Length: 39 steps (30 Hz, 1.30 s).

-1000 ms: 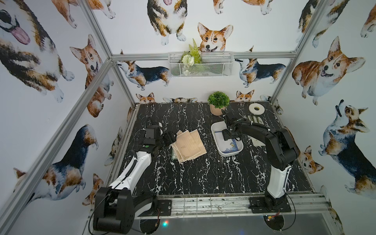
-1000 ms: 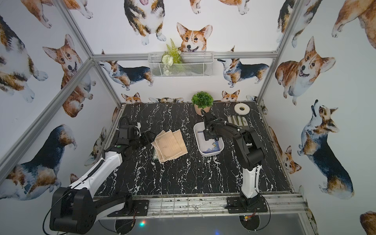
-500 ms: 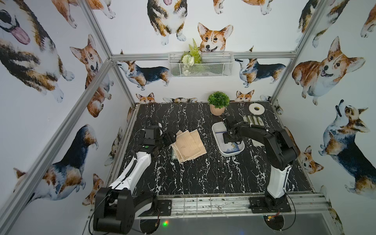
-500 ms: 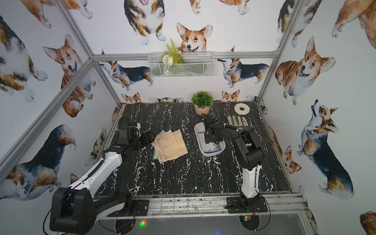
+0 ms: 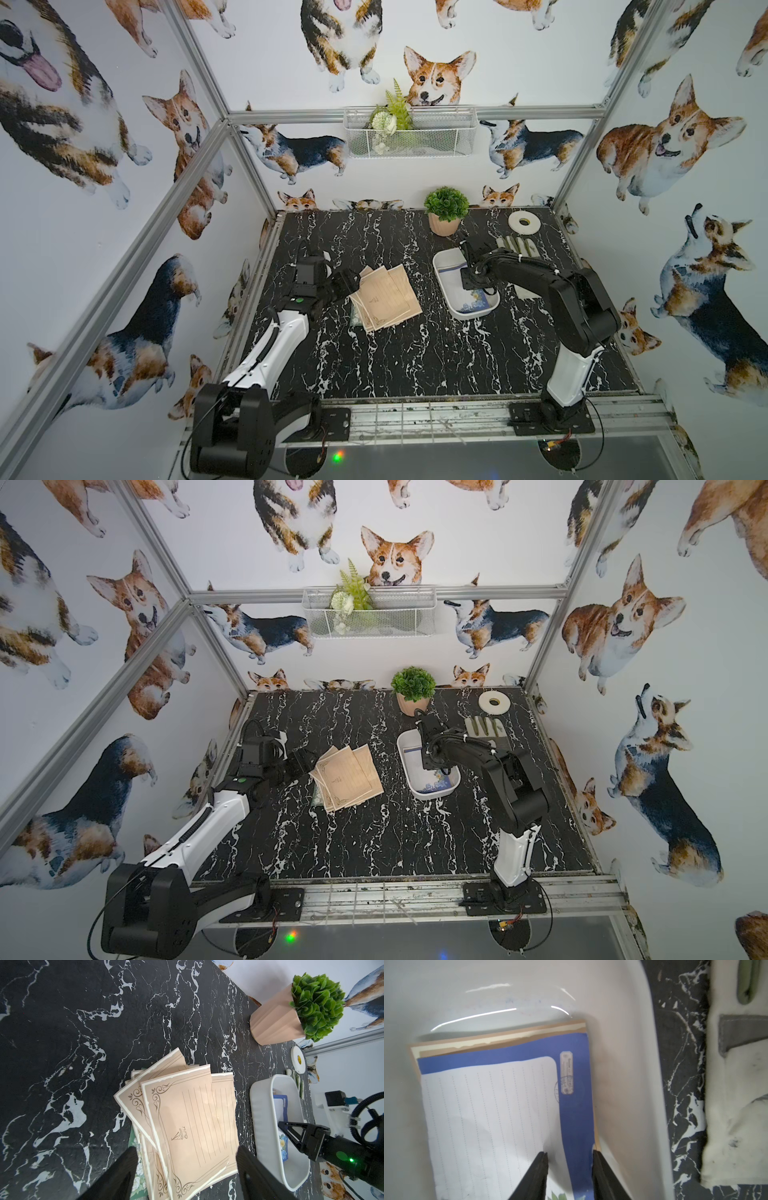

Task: Take out the stationery paper from the storage box
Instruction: Pick up the stationery paper from the storage box.

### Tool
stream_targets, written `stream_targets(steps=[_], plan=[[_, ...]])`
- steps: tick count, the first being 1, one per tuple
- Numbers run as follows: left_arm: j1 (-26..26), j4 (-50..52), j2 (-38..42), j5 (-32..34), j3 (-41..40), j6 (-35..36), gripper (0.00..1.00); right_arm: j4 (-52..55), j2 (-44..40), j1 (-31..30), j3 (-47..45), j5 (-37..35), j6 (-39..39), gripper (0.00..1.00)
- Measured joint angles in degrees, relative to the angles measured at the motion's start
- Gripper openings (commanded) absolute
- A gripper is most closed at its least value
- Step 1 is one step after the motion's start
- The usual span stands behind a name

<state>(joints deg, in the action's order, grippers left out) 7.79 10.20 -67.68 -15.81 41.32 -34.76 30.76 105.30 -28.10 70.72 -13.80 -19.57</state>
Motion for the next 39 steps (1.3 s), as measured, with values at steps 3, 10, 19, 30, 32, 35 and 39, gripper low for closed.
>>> stream_targets(steps=[3,10,19,30,32,35,39], plan=[[0.0,0.0,0.1,-0.2,0.0,0.0,0.78,0.0,-0.4,0.0,-0.2,-0.3,0.0,0.14],[0.0,0.0,0.2,-0.4,-0.1,-0.2,0.78,0.0,-0.4,0.0,-0.3,0.0,0.2,0.00],[0.0,0.0,0.3,-0.4,-0.1,-0.4,0.78,0.0,-3.2,0.0,-0.5,0.5,0.2,0.00],[-0.1,-10.3,-0.5,-9.4,-3.5,-4.1,0.82,1.9,-13.8,-0.3,-0.6,3.3,0.1,0.00],[0.0,-15.8,-1.4,-13.1,-5.0,-6.4,0.82,2.1,-16.6,-0.4,-0.6,3.6,0.1,0.00],[0.0,-26.1,-3.3,-18.1,-7.2,-10.5,0.83,3.0,-20.2,-0.4,-0.6,5.1,-0.2,0.00],[0.0,-41.2,-6.1,-23.6,-10.1,-17.4,0.85,3.7,-24.7,-0.4,-0.6,6.8,-1.0,0.00]])
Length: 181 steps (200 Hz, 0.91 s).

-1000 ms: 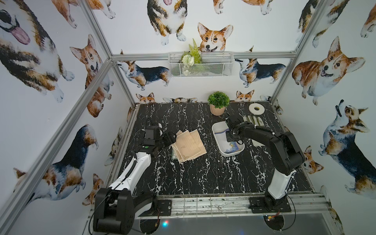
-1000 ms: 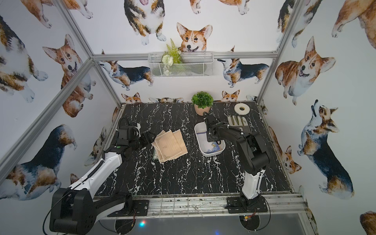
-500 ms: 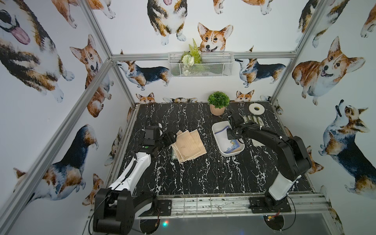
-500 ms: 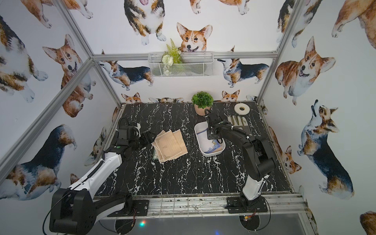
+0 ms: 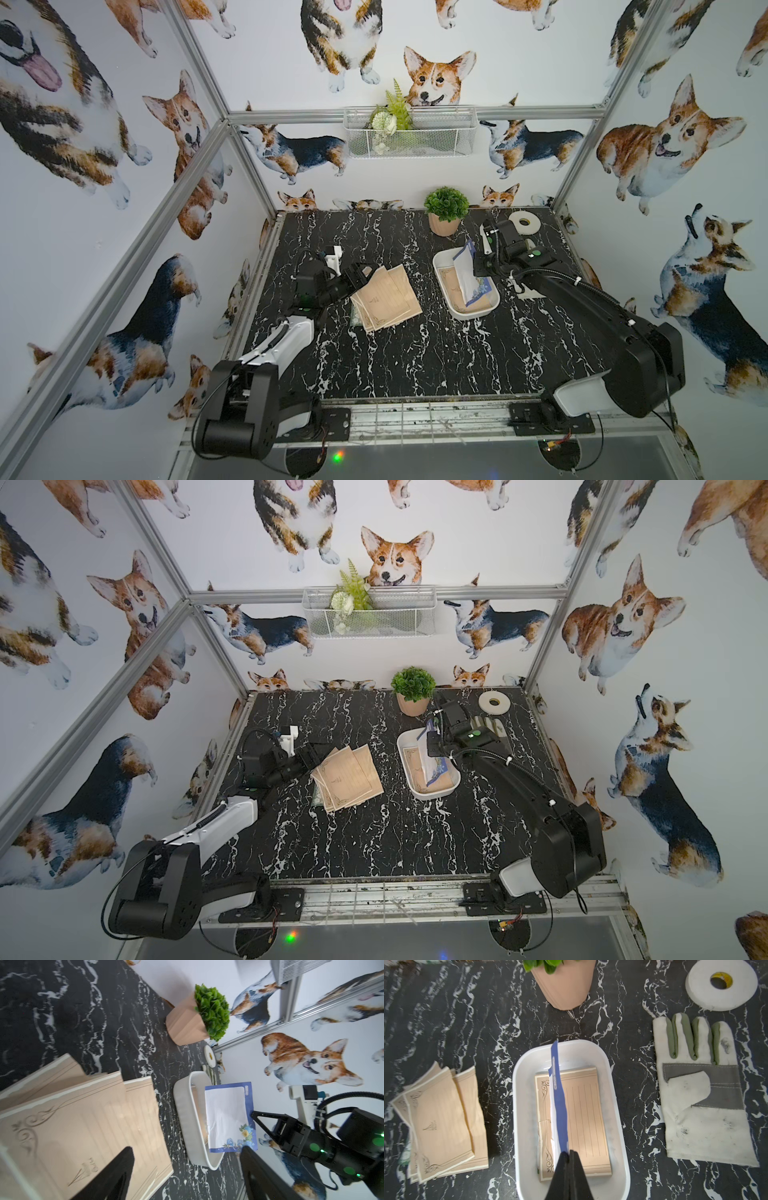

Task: Take out the stationery paper from the storage box
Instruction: Pick up the stationery paper from the storage box, then place the stationery paper at the center of the board.

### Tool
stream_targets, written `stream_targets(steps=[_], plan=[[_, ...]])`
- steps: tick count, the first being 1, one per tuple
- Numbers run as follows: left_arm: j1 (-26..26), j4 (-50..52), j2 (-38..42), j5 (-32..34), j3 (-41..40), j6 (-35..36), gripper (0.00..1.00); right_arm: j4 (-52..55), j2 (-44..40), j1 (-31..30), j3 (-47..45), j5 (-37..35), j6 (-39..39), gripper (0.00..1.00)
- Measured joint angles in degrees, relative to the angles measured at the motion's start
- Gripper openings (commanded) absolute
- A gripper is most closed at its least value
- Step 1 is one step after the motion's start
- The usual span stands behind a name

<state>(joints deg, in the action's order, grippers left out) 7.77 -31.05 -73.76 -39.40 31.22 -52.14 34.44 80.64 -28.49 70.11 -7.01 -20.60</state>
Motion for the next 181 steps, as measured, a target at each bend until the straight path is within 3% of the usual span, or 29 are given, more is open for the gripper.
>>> stream_targets(steps=[33,58,78,132,181], plan=[[2.3,-18.3,-5.4,-4.4,-0.7,-7.7,0.86,0.5,-4.9,0.0,0.8,3.3,-1.4,0.00],[6.8,-33.8,-12.5,-7.1,0.1,-13.9,0.83,-0.1,-8.5,0.0,0.9,6.7,-3.4,0.00],[10.6,-40.6,-18.5,-6.9,3.2,-17.0,0.82,-1.8,-10.9,0.0,0.9,10.4,-5.0,0.00],[19.0,-46.1,-27.4,-5.6,8.8,-18.1,0.81,-7.3,-13.5,0.0,0.4,18.5,-8.9,0.00],[23.0,-46.6,-31.0,-4.4,12.8,-18.2,0.79,-9.6,-12.9,-0.7,0.2,22.2,-10.8,0.00]])
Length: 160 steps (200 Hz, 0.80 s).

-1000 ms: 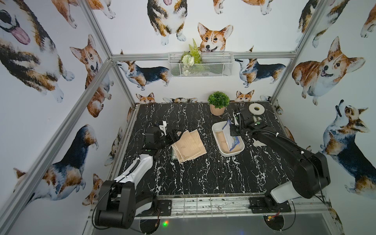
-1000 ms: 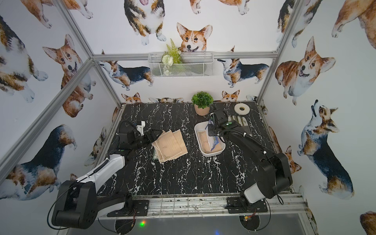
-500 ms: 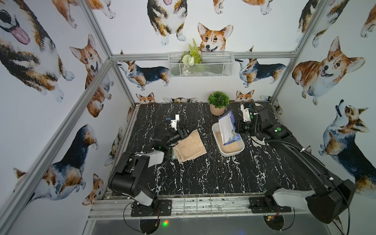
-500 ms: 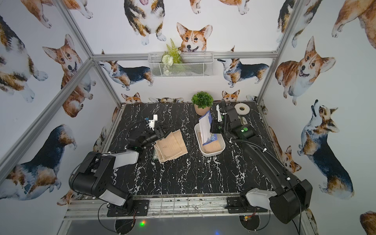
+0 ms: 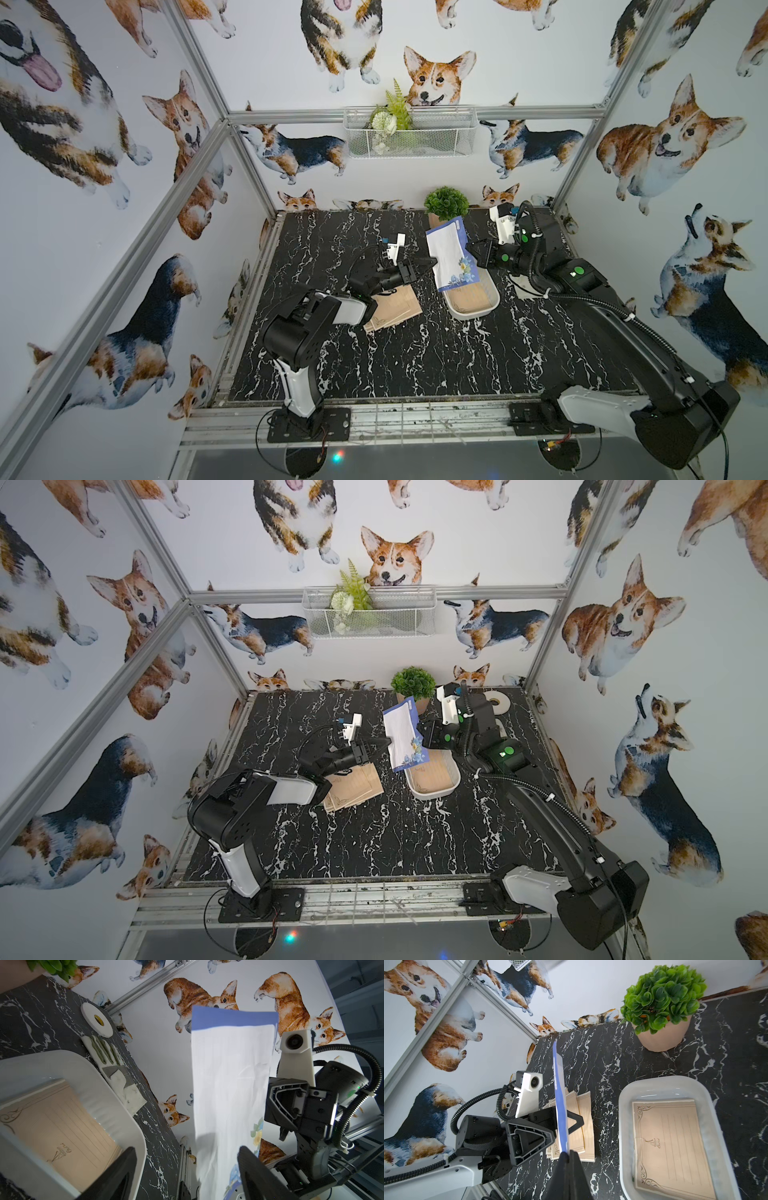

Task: Take out the stationery paper from the storage box
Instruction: Place the stationery paper at the center of the board.

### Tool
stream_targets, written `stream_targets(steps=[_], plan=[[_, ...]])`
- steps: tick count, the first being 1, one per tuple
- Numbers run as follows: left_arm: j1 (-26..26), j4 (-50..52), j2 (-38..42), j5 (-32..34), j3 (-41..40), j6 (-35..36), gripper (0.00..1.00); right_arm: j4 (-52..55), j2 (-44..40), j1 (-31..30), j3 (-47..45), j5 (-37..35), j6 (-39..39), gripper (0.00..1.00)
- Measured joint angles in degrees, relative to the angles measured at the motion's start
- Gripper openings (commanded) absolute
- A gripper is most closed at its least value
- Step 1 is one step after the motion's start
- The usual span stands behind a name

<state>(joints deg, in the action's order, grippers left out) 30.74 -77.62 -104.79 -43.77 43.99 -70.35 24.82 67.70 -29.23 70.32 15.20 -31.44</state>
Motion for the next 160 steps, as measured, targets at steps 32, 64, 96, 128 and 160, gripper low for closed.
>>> stream_targets(steps=[32,64,96,128,160], plan=[[0.5,0.0,0.0,0.4,0.7,-0.3,0.59,-1.2,1.2,-0.6,-0.6,0.7,-0.2,0.00],[0.7,0.0,0.9,0.1,0.8,-0.4,0.17,-1.5,1.7,-0.8,-1.2,0.9,-0.4,0.00],[0.8,-0.2,2.2,-0.9,0.8,-0.5,0.00,-1.7,1.9,-0.9,-1.7,0.9,-0.3,0.00],[0.5,-0.2,3.4,-2.2,0.7,-0.6,0.00,-1.7,1.4,-0.9,-2.1,0.0,-0.3,0.42],[-1.5,1.1,6.7,-4.3,-0.5,-0.2,0.00,-1.7,-1.9,-0.9,-3.7,-1.9,0.9,0.71]])
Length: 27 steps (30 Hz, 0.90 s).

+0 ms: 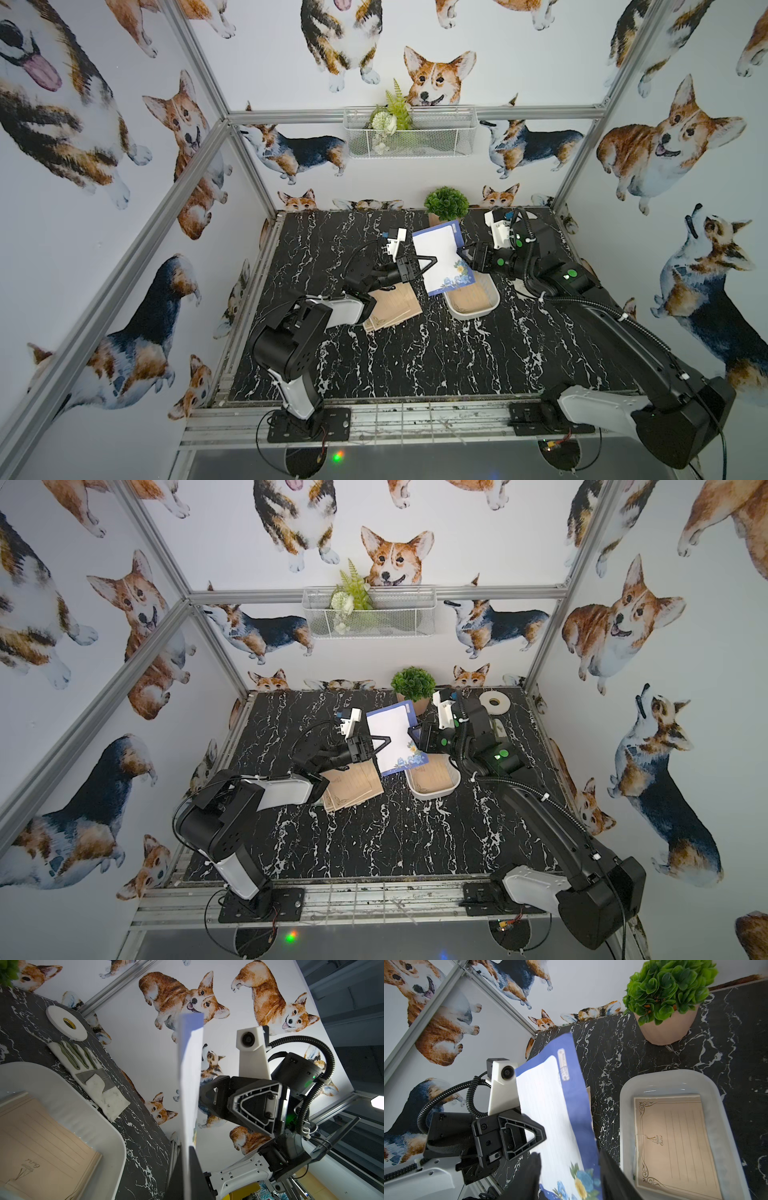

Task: Take out the stationery paper from the storage box
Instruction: Place the stationery paper at the center of the board.

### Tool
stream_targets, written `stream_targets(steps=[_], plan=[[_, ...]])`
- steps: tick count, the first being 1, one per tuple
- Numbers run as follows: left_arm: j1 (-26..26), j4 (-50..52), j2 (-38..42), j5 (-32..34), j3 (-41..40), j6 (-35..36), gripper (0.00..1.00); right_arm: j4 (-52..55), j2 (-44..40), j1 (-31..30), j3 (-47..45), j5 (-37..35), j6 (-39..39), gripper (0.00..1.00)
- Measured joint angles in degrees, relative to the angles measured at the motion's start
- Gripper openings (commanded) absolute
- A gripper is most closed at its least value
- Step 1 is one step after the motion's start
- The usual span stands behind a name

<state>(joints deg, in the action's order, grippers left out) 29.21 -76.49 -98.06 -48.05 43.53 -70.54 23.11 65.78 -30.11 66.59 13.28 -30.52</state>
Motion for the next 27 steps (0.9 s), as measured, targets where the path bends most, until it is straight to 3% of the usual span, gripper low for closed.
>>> stream_targets(steps=[7,12,16,21,26,27], plan=[[-1.8,15.6,11.3,-2.9,-1.2,9.5,0.00,-3.3,-6.7,2.5,-5.1,1.1,1.8,0.84],[-1.9,38.2,20.2,-3.0,1.7,23.4,0.00,-14.9,-7.9,8.2,-12.5,13.6,-2.7,0.90],[-1.9,51.7,24.7,-3.8,3.5,31.2,0.00,-28.0,-5.2,8.7,-16.3,24.4,-8.8,0.85],[-1.9,59.3,27.7,-4.3,4.0,35.5,0.00,-45.4,3.8,7.2,-17.5,34.4,-18.7,0.80],[-1.9,62.3,28.0,-4.2,4.2,36.9,0.00,-46.1,5.4,2.6,-15.1,37.2,-17.9,0.76],[-1.9,62.8,28.0,-4.2,4.2,37.0,0.00,-45.2,5.4,1.6,-14.5,37.8,-15.9,0.71]])
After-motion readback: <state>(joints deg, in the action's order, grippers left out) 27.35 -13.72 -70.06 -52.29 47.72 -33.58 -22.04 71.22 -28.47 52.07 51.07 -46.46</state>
